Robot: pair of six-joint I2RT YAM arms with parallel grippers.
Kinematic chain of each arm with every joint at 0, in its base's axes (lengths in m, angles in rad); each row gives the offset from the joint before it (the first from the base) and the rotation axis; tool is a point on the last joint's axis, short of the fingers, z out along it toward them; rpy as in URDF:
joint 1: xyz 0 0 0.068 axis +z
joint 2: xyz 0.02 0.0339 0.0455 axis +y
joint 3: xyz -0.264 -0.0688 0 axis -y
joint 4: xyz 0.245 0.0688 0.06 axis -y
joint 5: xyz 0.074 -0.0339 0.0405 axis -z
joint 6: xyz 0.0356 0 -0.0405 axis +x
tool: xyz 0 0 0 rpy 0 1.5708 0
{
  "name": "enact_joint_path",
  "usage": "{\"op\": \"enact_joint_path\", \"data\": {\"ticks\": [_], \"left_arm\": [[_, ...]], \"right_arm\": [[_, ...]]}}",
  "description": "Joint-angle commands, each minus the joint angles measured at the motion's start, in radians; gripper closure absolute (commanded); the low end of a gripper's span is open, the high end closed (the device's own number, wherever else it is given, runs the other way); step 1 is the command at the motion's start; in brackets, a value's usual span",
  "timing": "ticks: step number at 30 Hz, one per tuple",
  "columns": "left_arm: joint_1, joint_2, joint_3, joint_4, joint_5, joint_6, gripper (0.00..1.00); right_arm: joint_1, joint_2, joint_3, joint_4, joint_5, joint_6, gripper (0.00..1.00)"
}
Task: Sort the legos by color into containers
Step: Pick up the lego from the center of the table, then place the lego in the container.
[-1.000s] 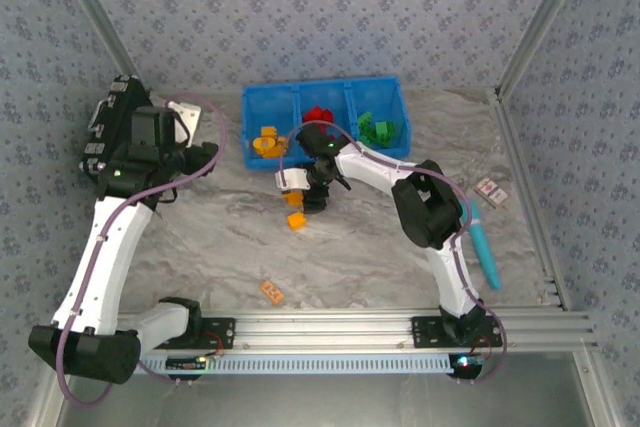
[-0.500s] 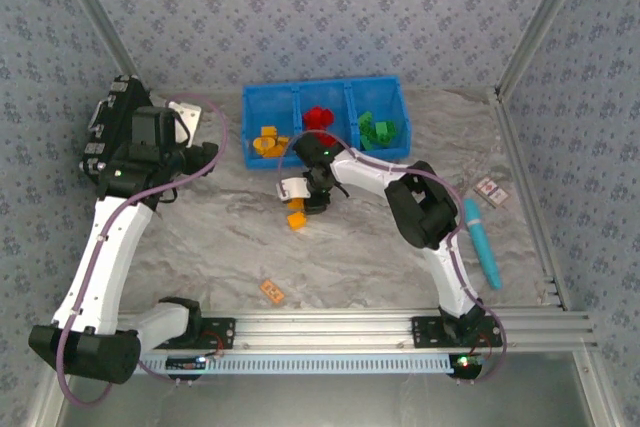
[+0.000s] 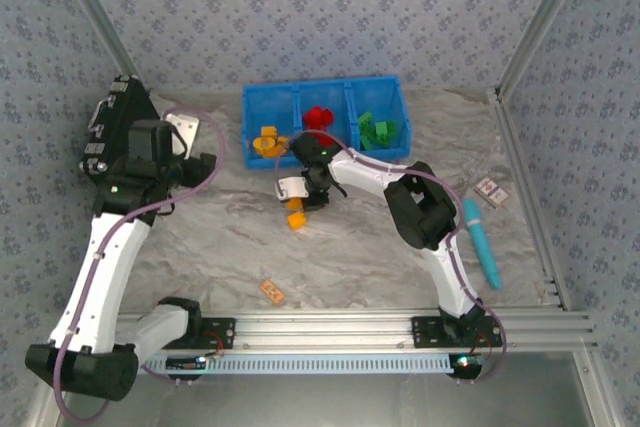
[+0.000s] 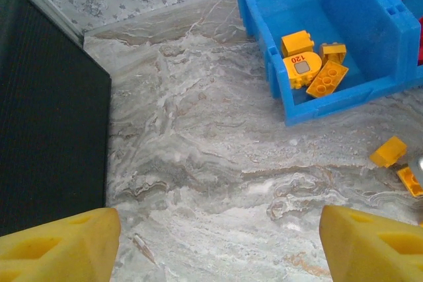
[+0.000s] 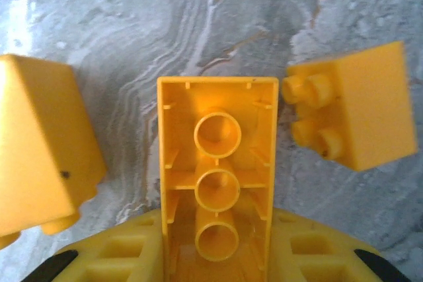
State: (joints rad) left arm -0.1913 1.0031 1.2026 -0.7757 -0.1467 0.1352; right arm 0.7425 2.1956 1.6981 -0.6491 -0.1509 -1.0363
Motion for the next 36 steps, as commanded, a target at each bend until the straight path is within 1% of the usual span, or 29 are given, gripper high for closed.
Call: {"op": "enact_joint_path", "data": {"ticks": [1, 5, 8, 11, 16, 18, 20, 22, 25, 27, 29, 31, 32, 34, 36], "left_arm": [[0.007, -0.059, -0.058, 0.021, 0.004, 0.027, 0.21], [0.006, -0.118, -0.151, 0.011, 0.095, 0.042, 0.22], [0.003, -0.12, -0.143, -0.04, 0.257, 0.07, 0.23], [-0.006, -0.122, -0.135, -0.056, 0.382, 0.082, 0.25], [-0.013, -0.144, -0.157, -0.058, 0.389, 0.09, 0.25], [-0.013, -0.15, -0.169, -0.059, 0.405, 0.086, 0.25], [-0.016, -0.154, -0.186, -0.048, 0.437, 0.08, 0.24], [-0.021, -0.152, -0.195, -0.036, 0.454, 0.075, 0.24], [-0.036, -0.146, -0.191, -0.034, 0.454, 0.084, 0.24], [-0.045, -0.147, -0.187, -0.041, 0.447, 0.086, 0.24], [-0.047, -0.155, -0.198, -0.043, 0.448, 0.085, 0.24], [-0.055, -0.158, -0.219, -0.048, 0.471, 0.104, 0.24], [-0.068, -0.152, -0.23, -0.057, 0.483, 0.127, 0.23], [-0.113, -0.128, -0.241, -0.073, 0.455, 0.153, 0.23], [-0.154, -0.091, -0.247, -0.085, 0.427, 0.161, 0.23]], "right_arm": [[0.005, -0.018, 0.075, 0.006, 0.032, 0.037, 0.78], [0.002, -0.017, 0.168, -0.003, 0.038, 0.065, 0.78], [-0.012, 0.008, 0.253, -0.002, -0.005, 0.081, 0.79], [-0.022, 0.07, 0.378, -0.03, -0.01, 0.096, 0.79], [-0.034, 0.155, 0.495, 0.015, 0.007, 0.147, 0.78], [-0.033, 0.202, 0.555, 0.022, 0.04, 0.17, 0.78], [-0.026, 0.231, 0.567, 0.084, 0.094, 0.193, 0.75], [-0.017, 0.265, 0.6, 0.109, 0.149, 0.208, 0.72], [-0.008, 0.305, 0.642, 0.121, 0.211, 0.22, 0.67], [-0.005, 0.309, 0.642, 0.133, 0.226, 0.232, 0.63], [-0.004, 0.309, 0.643, 0.141, 0.237, 0.239, 0.55], [-0.002, 0.304, 0.642, 0.148, 0.25, 0.24, 0.52], [-0.002, 0.301, 0.643, 0.154, 0.258, 0.239, 0.48], [-0.001, 0.292, 0.642, 0.161, 0.259, 0.239, 0.41], [-0.001, 0.281, 0.642, 0.166, 0.254, 0.241, 0.38]]}}
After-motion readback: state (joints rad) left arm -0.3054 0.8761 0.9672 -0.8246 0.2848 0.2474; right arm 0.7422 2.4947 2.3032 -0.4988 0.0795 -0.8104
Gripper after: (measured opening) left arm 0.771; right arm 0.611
